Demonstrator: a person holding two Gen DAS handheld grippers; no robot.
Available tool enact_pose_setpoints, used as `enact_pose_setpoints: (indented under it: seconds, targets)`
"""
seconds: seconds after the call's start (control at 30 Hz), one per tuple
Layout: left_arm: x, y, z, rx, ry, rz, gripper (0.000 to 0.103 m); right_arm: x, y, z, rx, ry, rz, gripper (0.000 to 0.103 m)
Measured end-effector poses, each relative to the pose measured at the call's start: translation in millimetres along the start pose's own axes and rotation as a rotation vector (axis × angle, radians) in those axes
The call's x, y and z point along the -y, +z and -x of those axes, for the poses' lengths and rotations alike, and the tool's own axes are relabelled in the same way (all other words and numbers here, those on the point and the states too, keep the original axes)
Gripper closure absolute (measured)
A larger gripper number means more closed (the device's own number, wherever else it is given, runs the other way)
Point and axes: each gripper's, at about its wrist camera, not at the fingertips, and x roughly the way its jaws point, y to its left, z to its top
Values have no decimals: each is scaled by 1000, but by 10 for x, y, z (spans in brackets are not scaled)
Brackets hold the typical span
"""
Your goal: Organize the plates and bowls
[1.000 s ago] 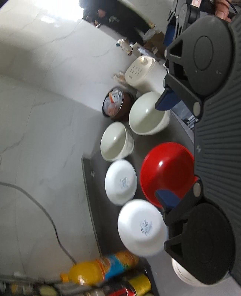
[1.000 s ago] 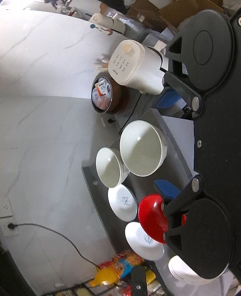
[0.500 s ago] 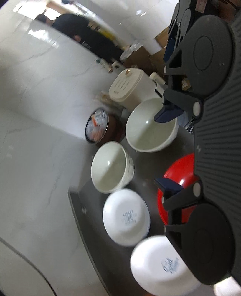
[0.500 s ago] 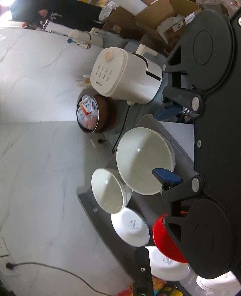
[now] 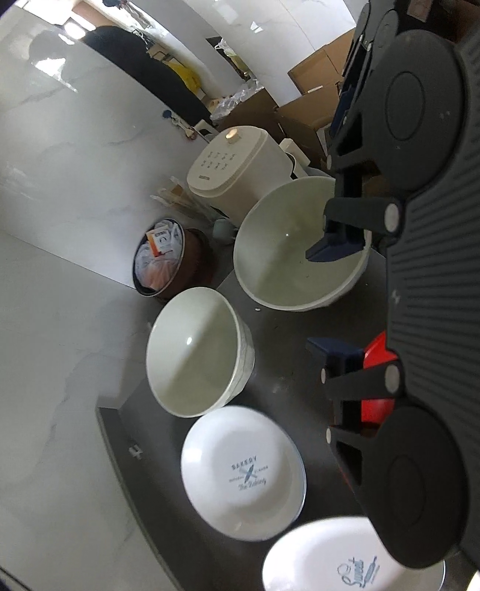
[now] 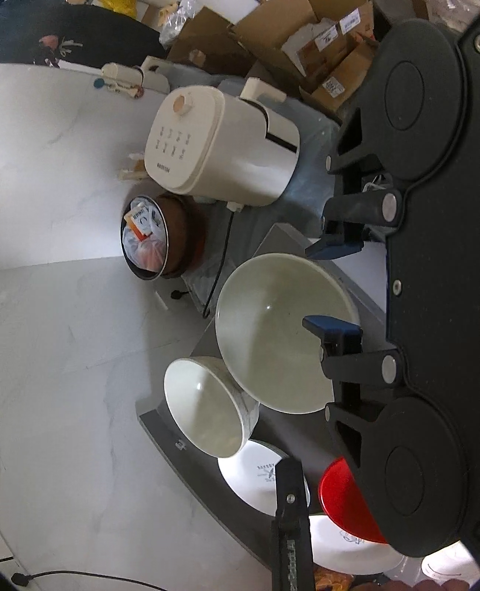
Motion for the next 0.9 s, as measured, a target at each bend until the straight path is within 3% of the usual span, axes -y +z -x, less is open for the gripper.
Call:
enact_pose_setpoints:
  seconds: [0.2,0.5,0.7,0.9]
  targets:
    - [76,56,-245,-27,7,24,68,103,76,-256,-39,24,-1,75]
    - [143,88,-673,-77,106,114,72,299,223,-669,-120,69,46,75]
    - [143,49,-900,-112,164,176,81,375,292,-871,-163,119,87,75]
    - [69,-51,-1046,-129,192,288,97,435,350,-1035,-207,207,94,91]
